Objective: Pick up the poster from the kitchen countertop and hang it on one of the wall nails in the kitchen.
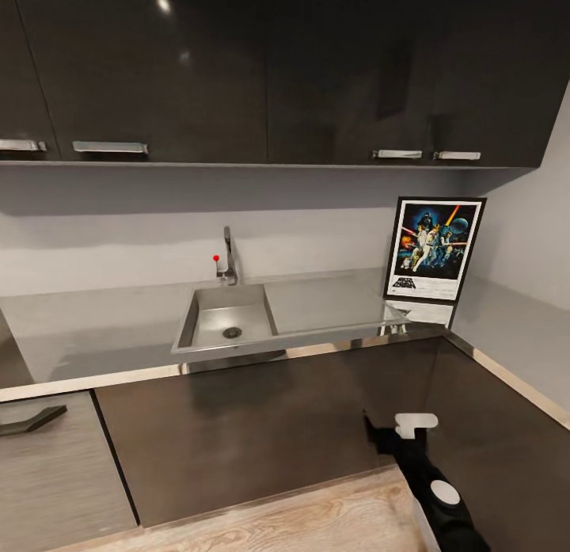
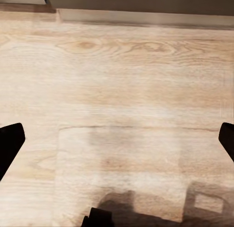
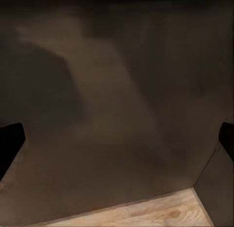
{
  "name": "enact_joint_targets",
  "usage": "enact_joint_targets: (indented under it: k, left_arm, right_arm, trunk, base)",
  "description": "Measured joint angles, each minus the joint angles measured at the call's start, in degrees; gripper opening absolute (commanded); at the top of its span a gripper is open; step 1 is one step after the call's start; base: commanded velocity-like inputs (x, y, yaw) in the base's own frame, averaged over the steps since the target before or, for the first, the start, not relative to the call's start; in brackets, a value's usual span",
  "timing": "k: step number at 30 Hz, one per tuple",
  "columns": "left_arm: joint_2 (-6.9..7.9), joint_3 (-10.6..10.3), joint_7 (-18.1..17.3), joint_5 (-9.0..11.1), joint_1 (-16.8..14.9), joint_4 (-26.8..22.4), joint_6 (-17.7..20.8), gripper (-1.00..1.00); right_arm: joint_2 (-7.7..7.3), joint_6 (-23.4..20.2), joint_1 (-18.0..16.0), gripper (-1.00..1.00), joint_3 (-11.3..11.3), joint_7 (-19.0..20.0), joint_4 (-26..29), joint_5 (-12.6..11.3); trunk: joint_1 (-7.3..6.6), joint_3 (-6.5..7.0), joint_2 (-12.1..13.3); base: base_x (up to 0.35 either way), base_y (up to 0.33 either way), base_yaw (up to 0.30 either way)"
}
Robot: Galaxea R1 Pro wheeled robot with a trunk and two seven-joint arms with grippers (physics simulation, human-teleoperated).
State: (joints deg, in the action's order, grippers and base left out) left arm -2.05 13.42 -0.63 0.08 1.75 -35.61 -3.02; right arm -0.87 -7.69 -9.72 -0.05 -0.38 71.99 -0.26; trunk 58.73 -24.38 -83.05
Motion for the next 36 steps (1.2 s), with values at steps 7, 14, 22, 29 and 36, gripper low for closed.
enact_joint_targets:
  k: [7, 14, 22, 29, 36]
  left_arm:
    - [0.7, 2.4, -0.7, 0.0, 0.0, 0.0, 0.0, 1.0]
    - [1.53, 5.2, -3.4, 0.0, 0.0, 0.0, 0.1, 1.0]
    - [1.78, 7.8, -6.9, -0.1, 0.0, 0.0, 0.2, 1.0]
    - [1.84, 8.1, -7.5, -0.1, 0.0, 0.0, 0.3, 1.0]
    - [1.89, 8.1, -7.6, -0.1, 0.0, 0.0, 0.4, 1.0]
  right_arm:
    - [3.23, -9.6, -5.0, 1.0, 0.3, -5.7, 8.5, 0.0]
    - [6.11, -17.2, -17.2, 1.0, 5.2, -18.1, 9.5, -0.1]
    - [7.09, -22.7, -29.4, 1.0, 7.5, -24.2, 5.5, -0.1]
    - [7.48, -21.5, -35.5, 1.0, 7.7, -29.2, -4.7, -0.1]
    - [7.55, -10.5, -39.0, 1.0, 7.7, -38.4, -17.7, -0.2]
  trunk:
    - [0.0, 0.01, 0.0]
    - [0.0, 0.0, 0.0]
    - [0.0, 0.0, 0.0]
    - [0.0, 0.0, 0.0]
    - [0.0, 0.0, 0.0]
  base:
    - [0.0, 0.0, 0.0]
    - [0.0, 0.0, 0.0]
    - [0.0, 0.0, 0.0]
    - [0.0, 0.0, 0.0]
    - [0.0, 0.0, 0.0]
